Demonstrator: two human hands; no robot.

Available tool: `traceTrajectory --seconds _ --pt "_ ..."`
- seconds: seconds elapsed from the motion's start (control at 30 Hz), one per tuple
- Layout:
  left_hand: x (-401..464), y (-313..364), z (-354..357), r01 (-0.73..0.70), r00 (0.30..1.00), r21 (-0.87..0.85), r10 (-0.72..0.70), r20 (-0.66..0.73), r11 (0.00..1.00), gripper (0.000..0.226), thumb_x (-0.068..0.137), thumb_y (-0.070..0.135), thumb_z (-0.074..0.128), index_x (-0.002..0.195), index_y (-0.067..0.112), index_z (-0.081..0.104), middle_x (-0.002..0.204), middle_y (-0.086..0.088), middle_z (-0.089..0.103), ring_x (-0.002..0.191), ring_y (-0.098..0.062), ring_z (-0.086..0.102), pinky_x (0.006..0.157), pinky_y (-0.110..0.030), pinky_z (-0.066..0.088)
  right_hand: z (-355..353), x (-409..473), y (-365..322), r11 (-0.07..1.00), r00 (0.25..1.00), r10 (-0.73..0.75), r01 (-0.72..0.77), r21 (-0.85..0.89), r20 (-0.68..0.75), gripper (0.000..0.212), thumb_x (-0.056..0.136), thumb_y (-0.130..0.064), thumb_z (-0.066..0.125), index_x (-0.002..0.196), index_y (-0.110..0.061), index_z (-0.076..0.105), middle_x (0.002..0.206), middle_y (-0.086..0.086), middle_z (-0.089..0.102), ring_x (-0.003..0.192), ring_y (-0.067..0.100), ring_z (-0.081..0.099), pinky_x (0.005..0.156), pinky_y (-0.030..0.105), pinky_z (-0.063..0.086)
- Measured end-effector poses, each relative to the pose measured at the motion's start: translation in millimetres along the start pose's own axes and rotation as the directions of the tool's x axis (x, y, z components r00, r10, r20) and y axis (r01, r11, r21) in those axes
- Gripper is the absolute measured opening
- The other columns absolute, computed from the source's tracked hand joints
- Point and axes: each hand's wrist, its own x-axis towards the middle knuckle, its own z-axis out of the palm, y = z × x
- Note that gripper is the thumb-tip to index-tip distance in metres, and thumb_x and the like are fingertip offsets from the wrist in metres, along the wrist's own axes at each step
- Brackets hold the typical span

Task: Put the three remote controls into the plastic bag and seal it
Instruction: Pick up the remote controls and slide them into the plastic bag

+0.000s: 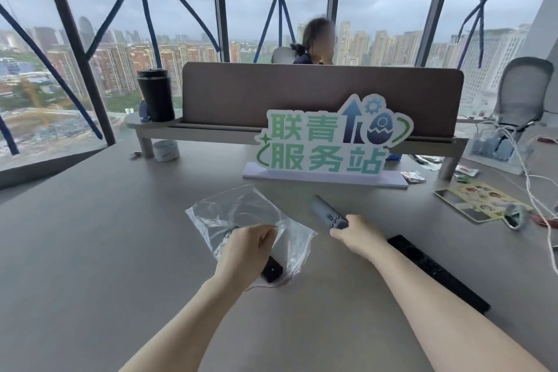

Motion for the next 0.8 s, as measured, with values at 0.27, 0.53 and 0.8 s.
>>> traceTrajectory --seconds 0.27,0.53,0.8 --pt "15 63 22 -0.024 0.999 -0.086 0.022 -0.028 0.996 0.031 0.091 0.030 0.045 0.079 0.011 0.067 0.070 -0.009 0.070 0.070 -0.027 0.062 0.066 -0.036 0.049 -92 -131 40 0.837 0.916 -0.136 -0.097 0.538 0.376 0.009 0.091 -0.020 0.055 0.090 -0.012 0.053 0.056 0.006 0.048 0.030 0.008 0.025 0.034 0.018 0.017" --pt "-4 77 20 -0.030 0.999 -0.060 0.028 -0.034 0.998 0.027 0.092 0.030 0.047 0.091 0.022 0.072 0.084 -0.003 0.074 0.077 -0.023 0.063 0.062 -0.029 0.042 -10 -123 0 0.803 0.953 -0.189 0.011 0.596 0.236 0.017 0.096 -0.028 0.058 0.108 -0.019 0.067 0.060 -0.007 0.065 0.033 0.009 0.038 0.037 0.021 0.031" --pt "-14 66 21 0.011 0.999 -0.020 -0.011 -0.032 1.000 0.027 0.093 0.030 0.048 0.097 0.023 0.073 0.090 -0.003 0.075 0.086 -0.026 0.063 0.063 -0.030 0.040 -47 -118 87 0.990 0.927 0.103 -0.131 -0.053 -0.362 0.029 0.092 -0.033 0.051 0.118 -0.027 0.063 0.122 0.002 0.062 0.105 0.030 0.064 0.083 0.037 0.049"
